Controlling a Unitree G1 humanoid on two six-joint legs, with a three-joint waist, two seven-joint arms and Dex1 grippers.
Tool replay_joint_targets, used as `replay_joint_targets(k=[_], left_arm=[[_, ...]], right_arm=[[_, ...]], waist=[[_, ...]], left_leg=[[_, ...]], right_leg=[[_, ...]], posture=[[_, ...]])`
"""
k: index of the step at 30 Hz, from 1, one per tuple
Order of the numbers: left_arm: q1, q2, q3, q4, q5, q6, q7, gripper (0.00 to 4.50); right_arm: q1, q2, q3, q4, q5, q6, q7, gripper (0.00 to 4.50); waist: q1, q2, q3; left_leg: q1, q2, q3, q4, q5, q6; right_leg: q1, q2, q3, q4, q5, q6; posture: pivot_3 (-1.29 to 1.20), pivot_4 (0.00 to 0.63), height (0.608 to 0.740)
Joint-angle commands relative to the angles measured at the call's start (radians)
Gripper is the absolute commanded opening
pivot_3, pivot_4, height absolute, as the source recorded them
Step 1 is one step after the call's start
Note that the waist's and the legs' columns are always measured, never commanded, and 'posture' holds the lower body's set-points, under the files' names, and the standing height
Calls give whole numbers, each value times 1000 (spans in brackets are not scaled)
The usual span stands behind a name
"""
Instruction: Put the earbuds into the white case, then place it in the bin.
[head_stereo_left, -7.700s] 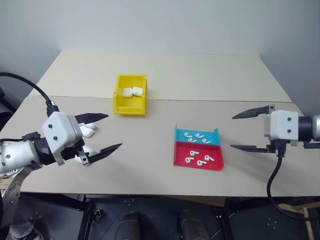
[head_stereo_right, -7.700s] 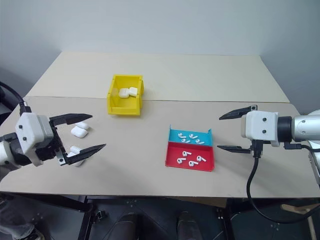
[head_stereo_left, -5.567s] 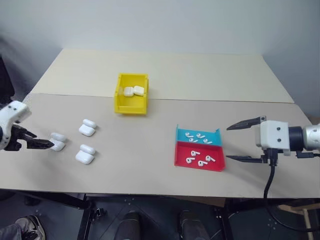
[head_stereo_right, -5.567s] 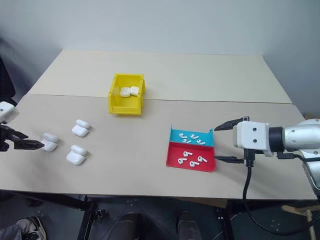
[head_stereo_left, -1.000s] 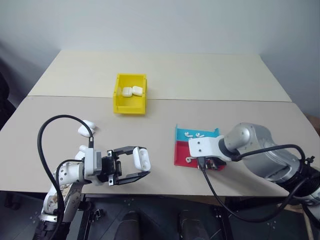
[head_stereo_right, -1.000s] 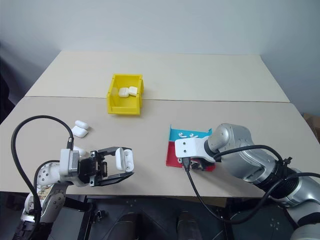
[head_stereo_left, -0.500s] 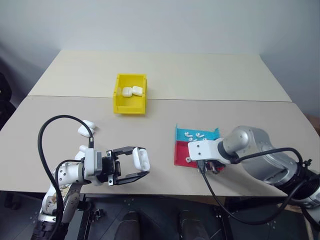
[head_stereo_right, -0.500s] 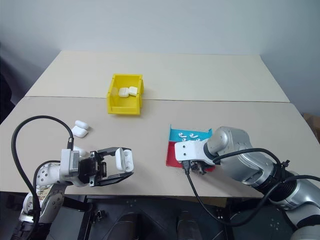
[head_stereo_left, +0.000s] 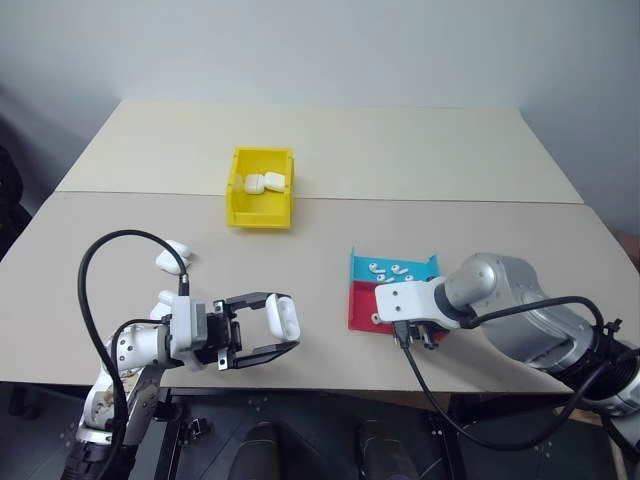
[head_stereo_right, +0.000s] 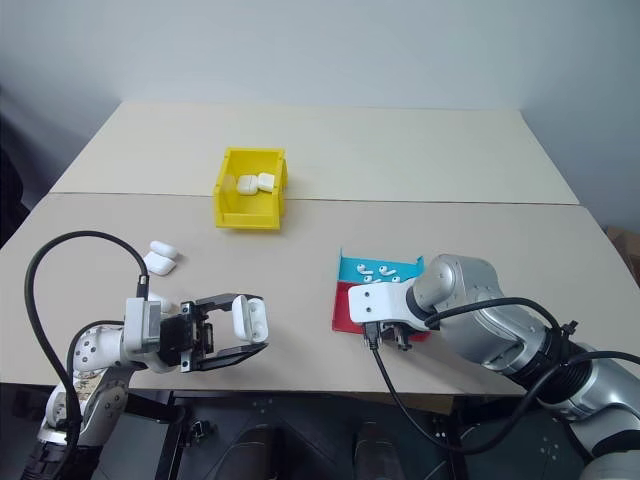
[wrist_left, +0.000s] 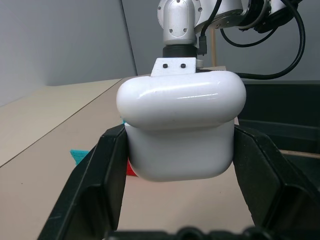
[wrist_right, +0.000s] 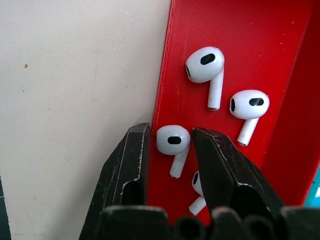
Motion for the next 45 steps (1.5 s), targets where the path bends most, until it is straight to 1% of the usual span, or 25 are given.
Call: replay_joint_targets(k=[1, 17, 20, 33, 35, 37, 40, 42, 45], left_arm=[[-7, 4, -4, -32, -6, -16, 3, 2826], [-5, 7, -27, -32, 8, -14, 8, 2826], [-5, 5, -32, -31, 12, -15, 11, 2826], [-8, 1, -29, -32, 9, -15, 24, 2826], [-11, -2, -23, -43, -33, -4, 9, 2826], [-13, 9, -20, -76, -66, 39, 23, 2826], [-31, -3, -18, -109, -112, 73, 42, 2826], [-51, -13, -20, -118, -142, 91, 48, 2826], [-94, -28, -38, -108, -162, 109, 37, 2826]], right_arm=[[4, -14, -19, -32, -20, -16, 0, 1725], [14, -19, -25, -34, -36, -24, 8, 1725], [20, -29, -29, -41, -31, -41, 18, 1207], [31, -31, -54, -67, -30, -38, 21, 1207], [32, -38, -92, -91, -7, -35, 22, 1207], [48, -51, -195, -135, 80, -52, 52, 1207], [82, -27, -414, -175, 242, -54, 66, 1207], [107, 27, -580, -161, 344, -84, 40, 1207], [106, 160, -818, -117, 489, -164, -40, 1207]], waist=[[0, 0, 0], [0, 0, 0], [0, 0, 0], [0, 0, 0], [0, 0, 0], [1, 0, 0], [3, 0, 0], [4, 0, 0], [4, -1, 0]], left_leg=[[0, 0, 0, 0, 0, 0], [0, 0, 0, 0, 0, 0], [0, 0, 0, 0, 0, 0], [0, 0, 0, 0, 0, 0], [0, 0, 0, 0, 0, 0], [0, 0, 0, 0, 0, 0], [-1, 0, 0, 0, 0, 0], [0, 0, -1, 0, 0, 0], [2, 0, -2, 0, 0, 0]], right_leg=[[0, 0, 0, 0, 0, 0], [0, 0, 0, 0, 0, 0], [0, 0, 0, 0, 0, 0], [0, 0, 0, 0, 0, 0], [0, 0, 0, 0, 0, 0], [0, 0, 0, 0, 0, 0], [0, 0, 0, -1, 0, 0], [1, 0, -1, -2, 0, 0], [6, 0, -2, -4, 1, 1]], posture=[[0, 150, 740], [0, 150, 740], [0, 150, 740], [0, 150, 740], [0, 150, 740], [0, 150, 740], [0, 150, 740], [0, 150, 740], [0, 150, 740]])
